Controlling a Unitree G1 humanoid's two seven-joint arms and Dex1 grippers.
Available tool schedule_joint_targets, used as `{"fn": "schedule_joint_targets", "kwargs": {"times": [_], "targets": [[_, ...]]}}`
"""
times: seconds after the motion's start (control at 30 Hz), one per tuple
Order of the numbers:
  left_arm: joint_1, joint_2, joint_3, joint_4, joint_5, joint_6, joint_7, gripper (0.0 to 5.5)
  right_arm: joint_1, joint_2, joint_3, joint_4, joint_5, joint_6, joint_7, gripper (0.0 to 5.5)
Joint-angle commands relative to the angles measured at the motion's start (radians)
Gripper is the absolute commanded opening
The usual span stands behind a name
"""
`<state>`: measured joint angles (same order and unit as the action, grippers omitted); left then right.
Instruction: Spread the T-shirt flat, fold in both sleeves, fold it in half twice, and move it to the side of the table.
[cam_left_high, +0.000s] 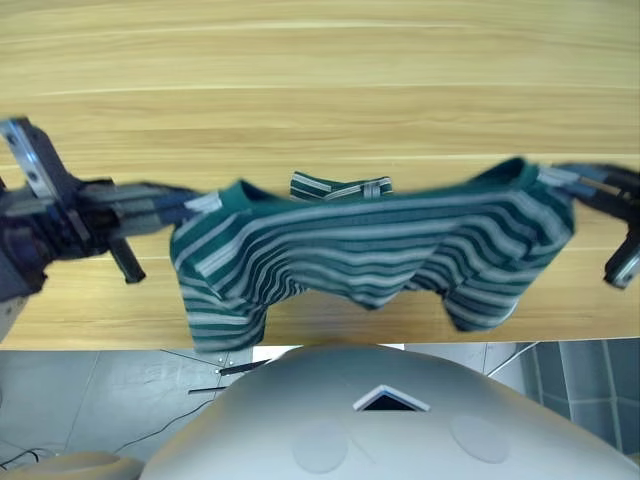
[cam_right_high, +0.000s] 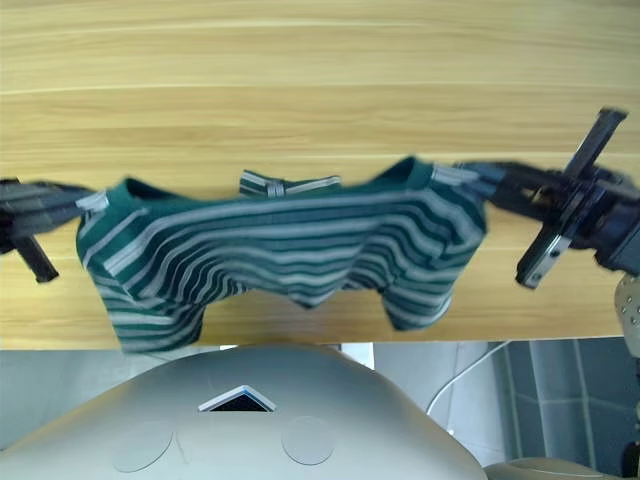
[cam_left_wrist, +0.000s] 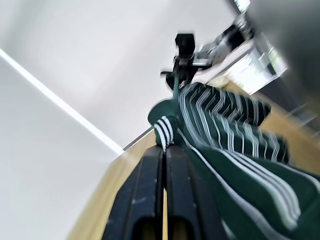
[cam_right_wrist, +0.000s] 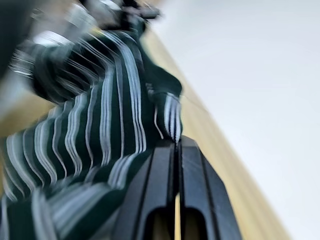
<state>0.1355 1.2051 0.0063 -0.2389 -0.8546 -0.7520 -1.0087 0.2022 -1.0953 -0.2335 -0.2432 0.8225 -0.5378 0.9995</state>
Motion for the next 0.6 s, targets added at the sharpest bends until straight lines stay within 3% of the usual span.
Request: {"fn": "schedule_joint_targets", "kwargs": {"times": [0.03,0.1,0.2,0.33,0.43,0.5,0.53,0.6], "targets": [[-0.242,-0.052,0.076,0.054,0.125,0.136,0.108,0.02,-0.196,0.001,-0.090,0.059,-0.039,0.136,-0.127,0.00],[-0.297,-0.052,0.102,0.047,0.160,0.183,0.081,0.02,-0.200,-0.003,-0.138,0.047,-0.035,0.160,-0.057,0.00],[-0.173,-0.027,0.174,-0.073,0.131,0.177,-0.071,0.02,-0.029,0.028,-0.232,-0.077,0.010,0.098,0.226,0.00],[0.141,-0.092,0.386,-0.351,-0.114,0.218,-0.351,0.02,0.140,0.133,-0.366,-0.263,0.183,0.136,0.440,0.00],[0.213,-0.138,0.506,-0.412,-0.264,0.297,-0.481,0.02,0.204,0.182,-0.399,-0.319,0.187,0.161,0.509,0.00],[0.112,-0.113,0.438,-0.314,-0.202,0.358,-0.507,0.02,0.125,0.153,-0.273,-0.244,0.012,0.177,0.506,0.00],[-0.007,-0.098,0.335,-0.232,-0.115,0.406,-0.510,0.02,-0.001,0.135,-0.153,-0.153,-0.128,0.199,0.484,0.00],[-0.413,-0.167,0.078,0.082,0.128,0.506,-0.566,0.02,-0.430,0.194,0.111,0.140,-0.416,0.287,0.426,0.00]]}}
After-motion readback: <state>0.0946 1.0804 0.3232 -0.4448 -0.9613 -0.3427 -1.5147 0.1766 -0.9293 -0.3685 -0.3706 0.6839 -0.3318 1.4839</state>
